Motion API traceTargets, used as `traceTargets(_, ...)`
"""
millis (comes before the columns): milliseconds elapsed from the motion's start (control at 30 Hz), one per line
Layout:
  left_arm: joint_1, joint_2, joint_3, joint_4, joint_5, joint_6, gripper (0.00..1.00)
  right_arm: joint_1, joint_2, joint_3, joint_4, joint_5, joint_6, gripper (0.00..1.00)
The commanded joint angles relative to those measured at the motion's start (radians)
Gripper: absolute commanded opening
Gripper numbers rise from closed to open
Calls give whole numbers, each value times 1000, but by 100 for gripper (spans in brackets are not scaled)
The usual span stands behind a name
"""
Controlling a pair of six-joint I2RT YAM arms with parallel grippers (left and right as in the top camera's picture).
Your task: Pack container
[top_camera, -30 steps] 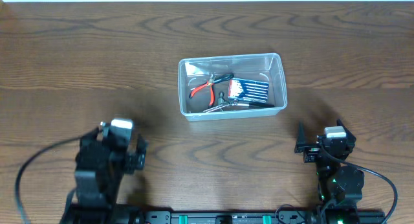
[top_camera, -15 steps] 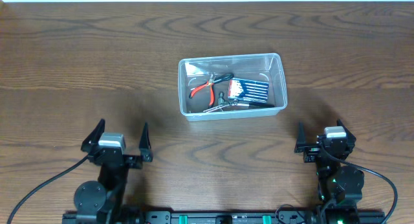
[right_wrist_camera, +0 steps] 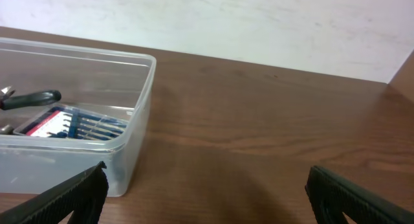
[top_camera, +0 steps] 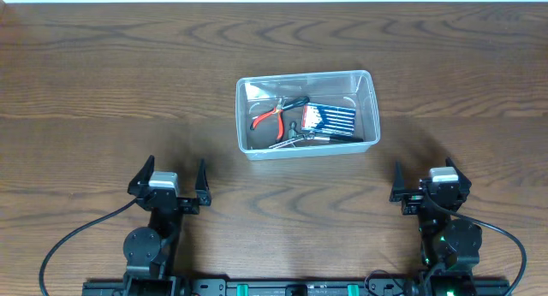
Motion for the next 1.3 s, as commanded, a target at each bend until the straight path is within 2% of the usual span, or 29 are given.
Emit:
traceTargets(0, -5, -11, -2, -61, 35, -4, 98, 6, -10, -5, 0, 10, 19, 99)
traceTargets(333, -5, -11, -2, -84, 122, 68, 98, 6, -10, -5, 0, 10, 19, 99)
traceTargets(1267, -5, -10, -2, -80, 124, 59, 98, 6, -10, -5, 0, 9, 19, 99)
